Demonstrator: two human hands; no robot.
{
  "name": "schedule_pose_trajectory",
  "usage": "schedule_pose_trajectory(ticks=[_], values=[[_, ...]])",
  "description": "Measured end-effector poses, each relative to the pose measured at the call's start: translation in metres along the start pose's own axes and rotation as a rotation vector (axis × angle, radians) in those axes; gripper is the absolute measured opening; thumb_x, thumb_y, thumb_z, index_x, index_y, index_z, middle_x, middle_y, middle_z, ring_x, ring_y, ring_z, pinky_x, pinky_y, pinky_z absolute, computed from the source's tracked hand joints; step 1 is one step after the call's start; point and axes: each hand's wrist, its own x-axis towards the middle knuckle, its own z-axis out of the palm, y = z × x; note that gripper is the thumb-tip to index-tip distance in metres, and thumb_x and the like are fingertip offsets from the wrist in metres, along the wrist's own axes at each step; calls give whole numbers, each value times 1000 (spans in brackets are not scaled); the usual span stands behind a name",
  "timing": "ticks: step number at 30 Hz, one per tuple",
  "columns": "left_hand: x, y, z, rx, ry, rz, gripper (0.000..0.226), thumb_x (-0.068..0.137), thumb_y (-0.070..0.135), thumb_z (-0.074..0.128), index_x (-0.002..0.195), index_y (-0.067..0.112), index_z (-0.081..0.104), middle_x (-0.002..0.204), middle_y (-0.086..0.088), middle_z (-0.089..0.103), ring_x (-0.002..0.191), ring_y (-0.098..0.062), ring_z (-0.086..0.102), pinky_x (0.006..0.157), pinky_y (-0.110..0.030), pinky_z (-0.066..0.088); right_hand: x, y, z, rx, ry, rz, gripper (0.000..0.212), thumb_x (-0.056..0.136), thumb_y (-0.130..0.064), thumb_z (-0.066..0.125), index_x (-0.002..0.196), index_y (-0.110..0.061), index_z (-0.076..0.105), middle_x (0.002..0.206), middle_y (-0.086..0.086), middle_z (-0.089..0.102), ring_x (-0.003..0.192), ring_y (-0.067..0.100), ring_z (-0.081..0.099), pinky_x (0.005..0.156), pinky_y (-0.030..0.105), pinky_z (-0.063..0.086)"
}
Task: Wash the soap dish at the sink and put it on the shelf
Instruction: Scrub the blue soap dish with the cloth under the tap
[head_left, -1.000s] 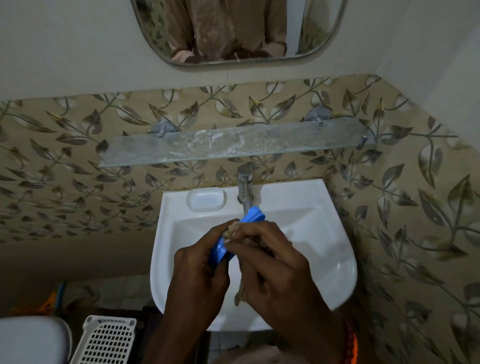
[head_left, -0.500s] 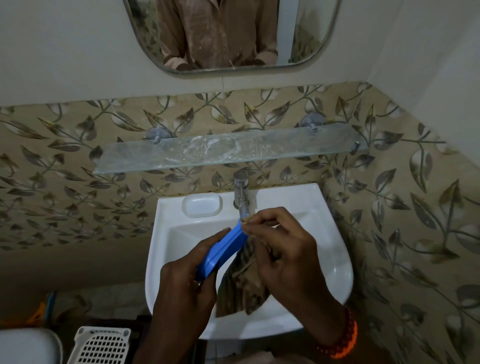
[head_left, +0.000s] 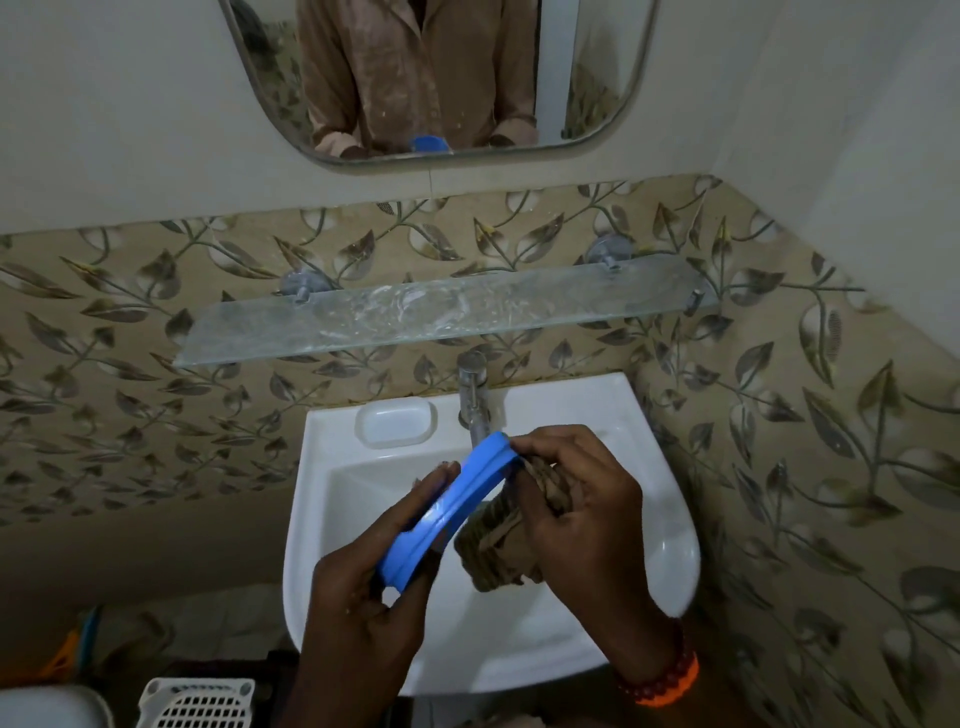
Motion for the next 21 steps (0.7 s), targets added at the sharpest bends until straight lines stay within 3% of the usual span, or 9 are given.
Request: schedule_pose_trajectory(ticks=[4,8,10,12,14,16,18,21], values=[[0,-8,13,-24,-83,-218,64,89,1,65,144,31,50,129,36,62,116,10,62,92,-9,49,-11,-8,1,-100,-51,-251,19,92,-2,64,109,0,72,109,11,63,102,5,60,96,10,48],[4,-7,16,2,-105,-192,48,89,8,52,135,22,59,109,33,71,97,5,69,83,-9,50,-17,-19,-1,-66,-124,-316,19,94,-1,62,110,1,73,111,13,63,94,10,63,91,14,52],[9,-7,14,7,-114,-197,51,86,1,52,133,20,64,103,26,74,91,2,70,80,-14,53,-22,-27,-5,2,-225,-324,21,98,-7,58,113,-3,72,113,9,61,92,8,63,86,16,54],[11,-7,10,20,-146,-190,48,86,-3,52,116,31,70,85,10,74,78,-6,69,69,-26,56,-33,-36,-4,92,-359,-315,21,104,-24,52,116,-15,68,112,-1,58,91,6,64,82,25,55],[16,-5,7,59,-178,-152,29,89,8,51,95,33,65,67,4,61,59,-2,56,53,-24,47,-40,-38,-1,141,-447,-332,15,104,-32,53,113,-25,62,107,-9,57,91,10,64,81,34,55],[20,-3,2,75,-218,-124,29,89,15,49,110,25,66,70,16,64,63,2,61,57,-13,45,-36,-37,-2,61,-446,-393,16,101,-19,58,115,-15,66,112,-2,59,100,13,64,86,34,54],[23,-3,-4,115,-273,-125,55,87,15,47,141,17,59,95,21,74,84,6,69,72,-13,52,-28,-31,-7,16,-424,-408,23,96,-3,64,118,-4,70,117,8,59,106,16,62,90,24,52],[19,-4,-8,194,-308,-117,72,82,-11,54,148,16,47,106,24,69,89,20,61,82,-2,43,-11,-21,-12,-42,-360,-298,34,88,7,67,119,-6,72,117,7,59,99,7,60,87,13,51]])
